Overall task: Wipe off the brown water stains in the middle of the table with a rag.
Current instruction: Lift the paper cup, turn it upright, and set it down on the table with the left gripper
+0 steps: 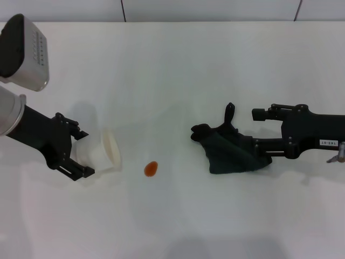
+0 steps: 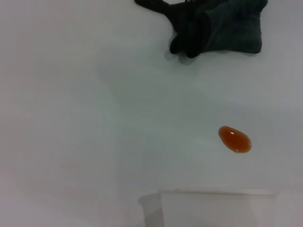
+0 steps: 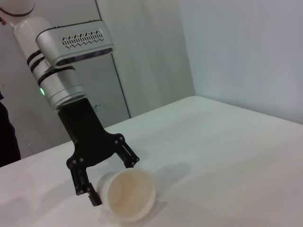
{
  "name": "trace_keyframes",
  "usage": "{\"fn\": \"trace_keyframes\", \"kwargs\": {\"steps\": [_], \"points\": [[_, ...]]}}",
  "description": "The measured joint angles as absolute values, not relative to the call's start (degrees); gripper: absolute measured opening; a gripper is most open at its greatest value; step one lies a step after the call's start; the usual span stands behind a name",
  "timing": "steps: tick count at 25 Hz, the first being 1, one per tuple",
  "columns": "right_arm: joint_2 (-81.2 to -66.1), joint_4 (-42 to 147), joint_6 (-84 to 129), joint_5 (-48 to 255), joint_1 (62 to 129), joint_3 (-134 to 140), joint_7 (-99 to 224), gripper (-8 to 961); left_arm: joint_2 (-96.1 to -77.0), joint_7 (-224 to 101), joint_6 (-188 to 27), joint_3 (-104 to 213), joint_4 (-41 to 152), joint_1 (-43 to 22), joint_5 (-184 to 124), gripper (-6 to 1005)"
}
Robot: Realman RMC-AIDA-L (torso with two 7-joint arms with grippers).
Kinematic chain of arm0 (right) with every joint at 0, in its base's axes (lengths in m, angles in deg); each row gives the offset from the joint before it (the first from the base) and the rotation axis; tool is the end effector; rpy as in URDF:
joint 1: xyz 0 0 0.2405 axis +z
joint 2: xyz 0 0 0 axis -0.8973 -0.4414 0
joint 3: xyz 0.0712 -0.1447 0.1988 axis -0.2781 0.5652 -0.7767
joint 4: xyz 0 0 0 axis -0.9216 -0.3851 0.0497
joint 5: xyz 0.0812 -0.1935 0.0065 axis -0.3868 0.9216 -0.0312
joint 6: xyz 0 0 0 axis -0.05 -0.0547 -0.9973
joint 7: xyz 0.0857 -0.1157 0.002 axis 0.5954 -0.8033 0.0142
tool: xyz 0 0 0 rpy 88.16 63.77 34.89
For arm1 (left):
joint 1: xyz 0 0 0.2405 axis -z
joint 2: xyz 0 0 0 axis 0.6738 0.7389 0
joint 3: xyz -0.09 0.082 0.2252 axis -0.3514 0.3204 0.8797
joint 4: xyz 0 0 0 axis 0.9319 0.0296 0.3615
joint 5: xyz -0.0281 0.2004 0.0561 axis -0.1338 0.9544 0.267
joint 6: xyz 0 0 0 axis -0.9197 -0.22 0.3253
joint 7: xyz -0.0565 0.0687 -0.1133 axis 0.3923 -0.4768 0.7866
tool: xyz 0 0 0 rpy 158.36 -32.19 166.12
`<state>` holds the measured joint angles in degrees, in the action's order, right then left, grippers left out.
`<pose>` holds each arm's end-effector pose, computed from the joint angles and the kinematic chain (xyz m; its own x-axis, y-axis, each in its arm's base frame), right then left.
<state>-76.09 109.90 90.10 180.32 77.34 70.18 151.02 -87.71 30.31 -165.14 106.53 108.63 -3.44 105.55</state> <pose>0.2441 0.3062 0.0080 0.8242 -0.3130 -0.4719 -0.4451 -0.8733 -0.1981 -0.2486 0.3587 0.0208 0.9368 0.2057 -0.2831 0.1797 -0.9770 -0.1150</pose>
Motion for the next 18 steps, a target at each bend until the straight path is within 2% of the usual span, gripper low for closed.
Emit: {"fn": "trace_keyframes", "kwargs": {"steps": [8, 15, 18], "points": [[-76.09, 109.9, 90.1, 180.3, 77.2, 70.1, 151.0, 789, -87.71, 30.4, -165.1, 106.3, 108.9, -3.4, 105.5, 845], [-76.09, 109.9, 90.1, 180.3, 77.2, 70.0, 151.0, 789, -87.71, 30.8, -165.1, 106.0, 109.8, -3.5, 105.1, 673], [-76.09, 109.9, 90.1, 180.3, 77.2, 70.0, 151.0, 788, -87.76, 30.8, -164.9, 104.5, 111.0, -3.9, 105.0, 653]]}}
